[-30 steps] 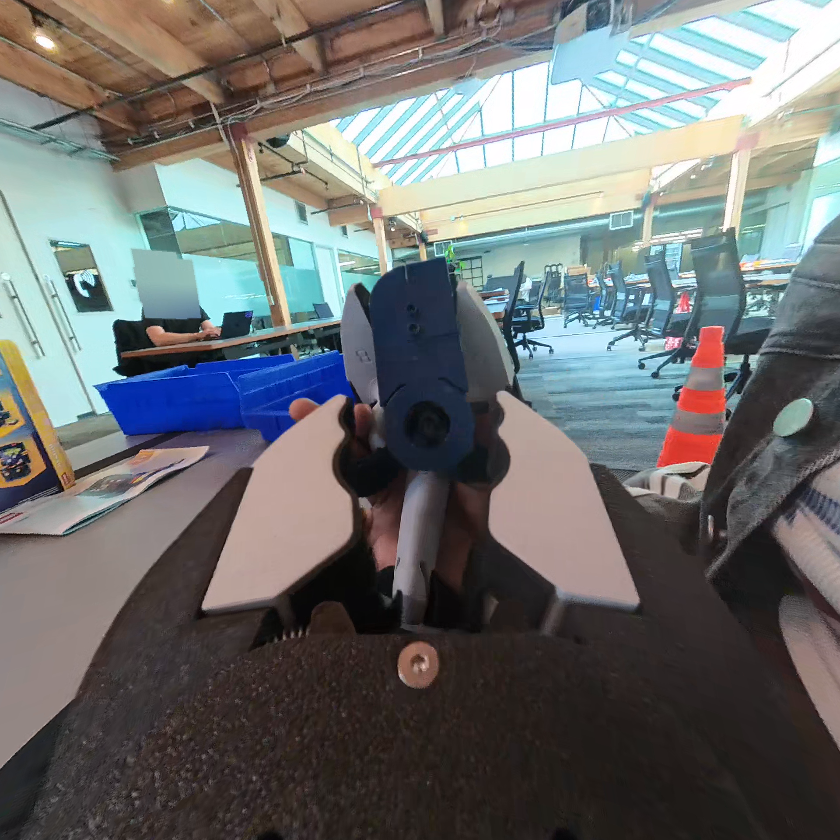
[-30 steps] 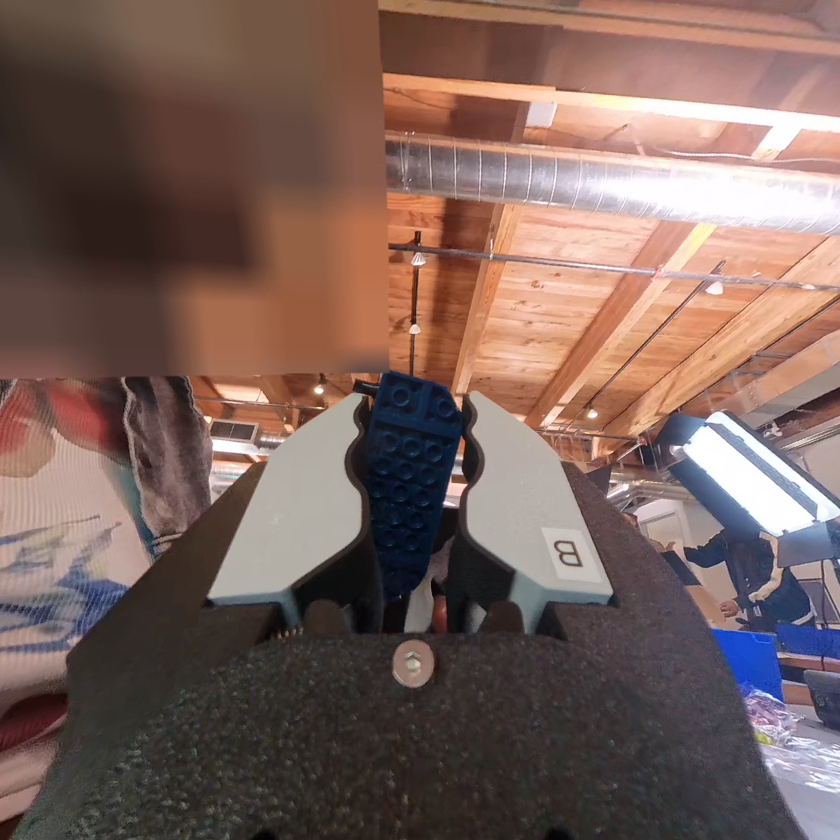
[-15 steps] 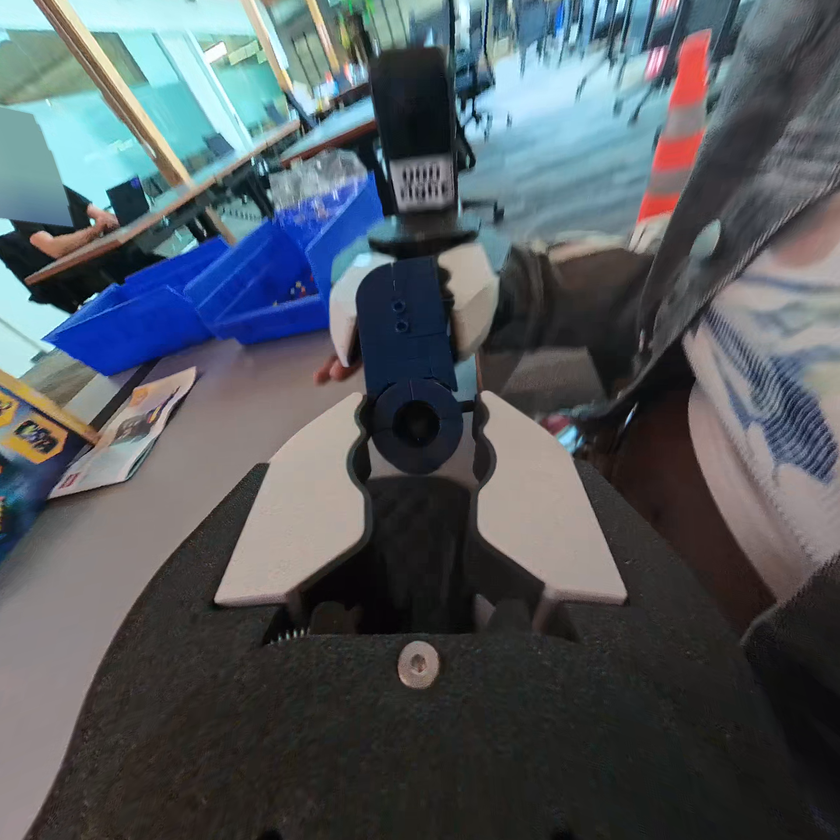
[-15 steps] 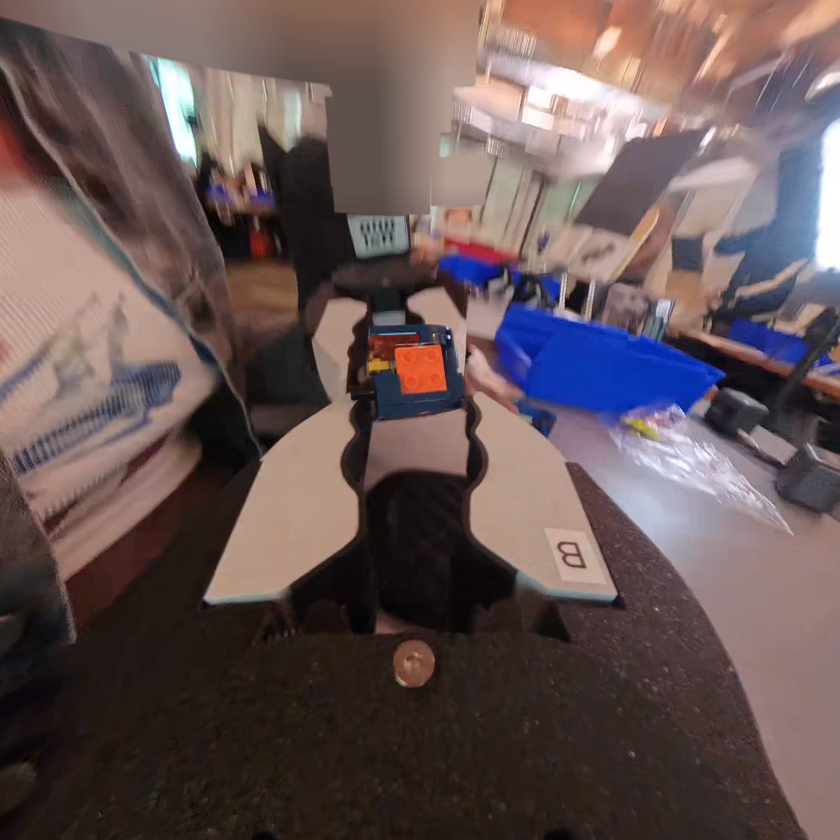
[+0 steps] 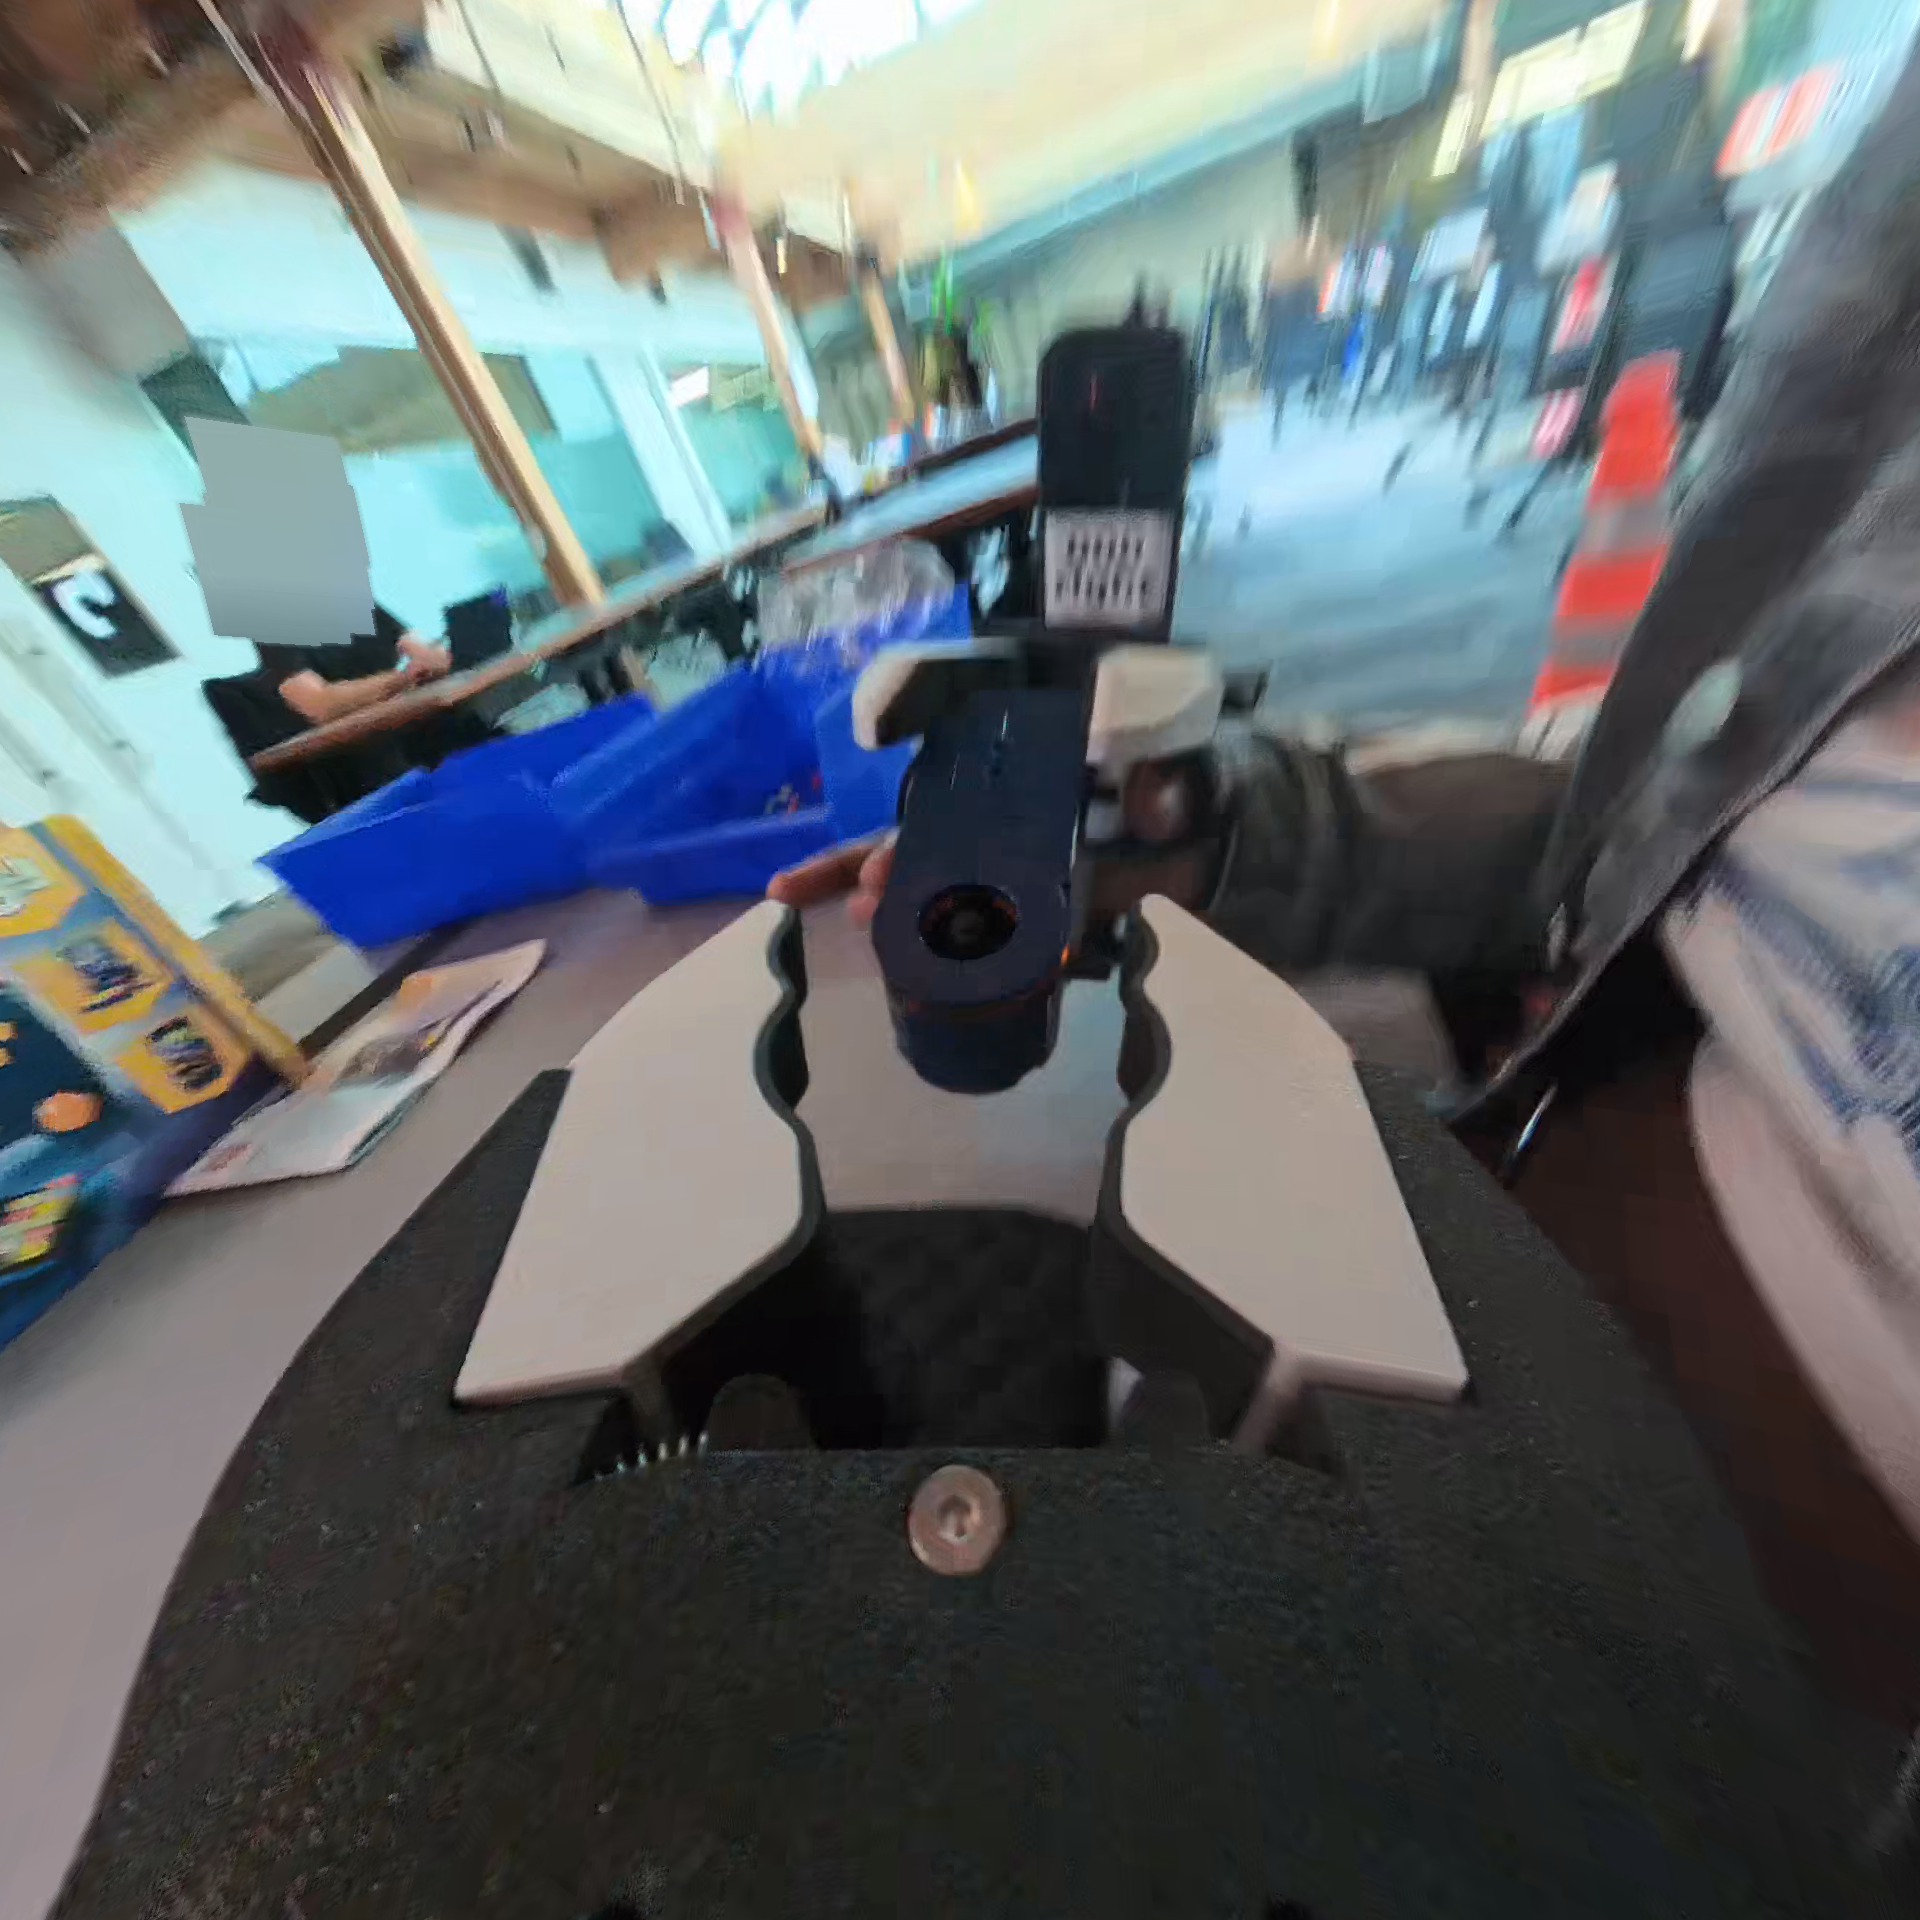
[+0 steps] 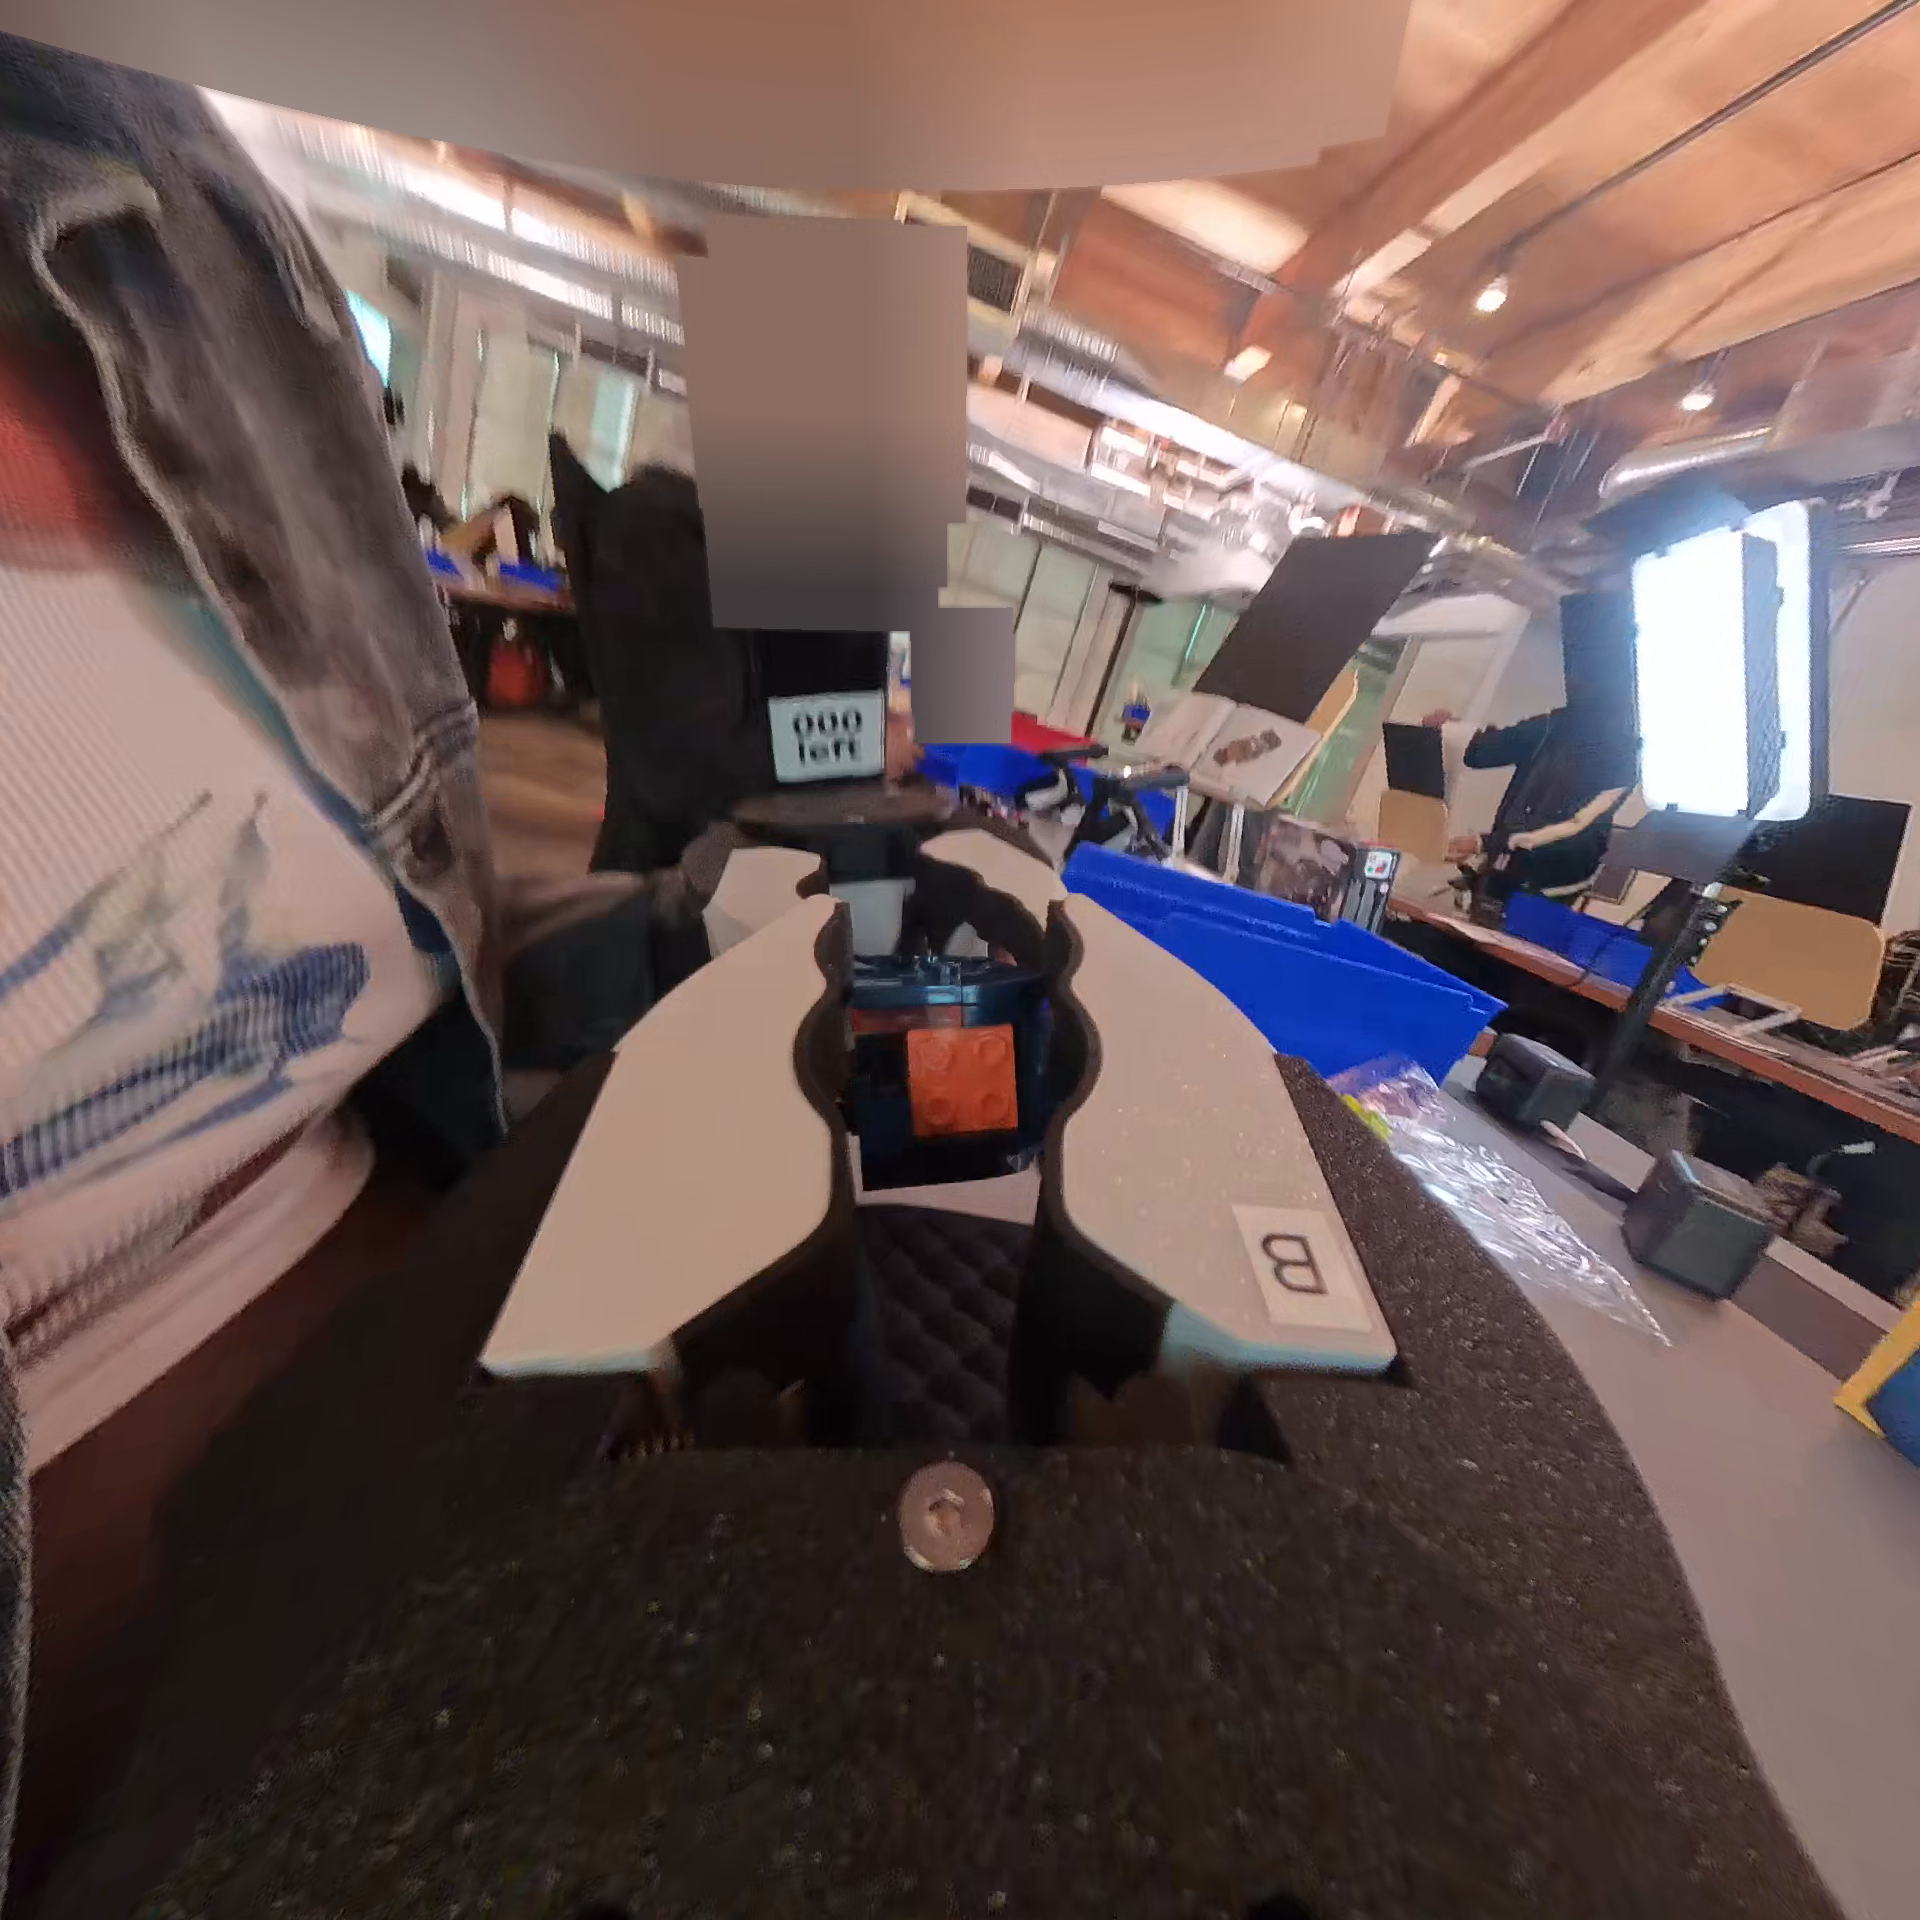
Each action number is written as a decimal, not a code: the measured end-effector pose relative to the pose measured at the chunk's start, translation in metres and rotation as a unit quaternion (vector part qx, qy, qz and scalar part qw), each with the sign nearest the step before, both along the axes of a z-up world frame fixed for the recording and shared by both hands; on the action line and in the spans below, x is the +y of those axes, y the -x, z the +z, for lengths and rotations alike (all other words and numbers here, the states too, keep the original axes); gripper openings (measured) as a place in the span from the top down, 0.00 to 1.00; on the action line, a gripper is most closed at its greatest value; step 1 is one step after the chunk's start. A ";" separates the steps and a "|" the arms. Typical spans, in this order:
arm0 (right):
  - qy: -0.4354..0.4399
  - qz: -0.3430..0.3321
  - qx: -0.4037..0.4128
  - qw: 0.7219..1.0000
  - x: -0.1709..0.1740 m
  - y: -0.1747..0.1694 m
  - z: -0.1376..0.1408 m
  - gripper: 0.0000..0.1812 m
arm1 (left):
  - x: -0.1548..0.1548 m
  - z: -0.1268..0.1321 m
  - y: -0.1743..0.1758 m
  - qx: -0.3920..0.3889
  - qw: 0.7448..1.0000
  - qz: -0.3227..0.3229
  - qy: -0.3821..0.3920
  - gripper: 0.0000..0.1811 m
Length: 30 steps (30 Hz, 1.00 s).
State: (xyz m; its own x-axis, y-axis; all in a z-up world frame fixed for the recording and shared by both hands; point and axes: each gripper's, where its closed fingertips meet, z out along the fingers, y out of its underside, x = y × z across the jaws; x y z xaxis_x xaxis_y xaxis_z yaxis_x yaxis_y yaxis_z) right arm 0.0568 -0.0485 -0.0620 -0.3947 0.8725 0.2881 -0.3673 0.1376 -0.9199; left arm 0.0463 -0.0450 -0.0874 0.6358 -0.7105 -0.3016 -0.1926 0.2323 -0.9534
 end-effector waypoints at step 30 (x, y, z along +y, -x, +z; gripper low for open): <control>-0.205 -0.037 -0.275 0.939 0.025 0.070 -0.065 0.87 | 0.020 -0.054 0.076 0.486 0.787 0.334 -0.178 0.74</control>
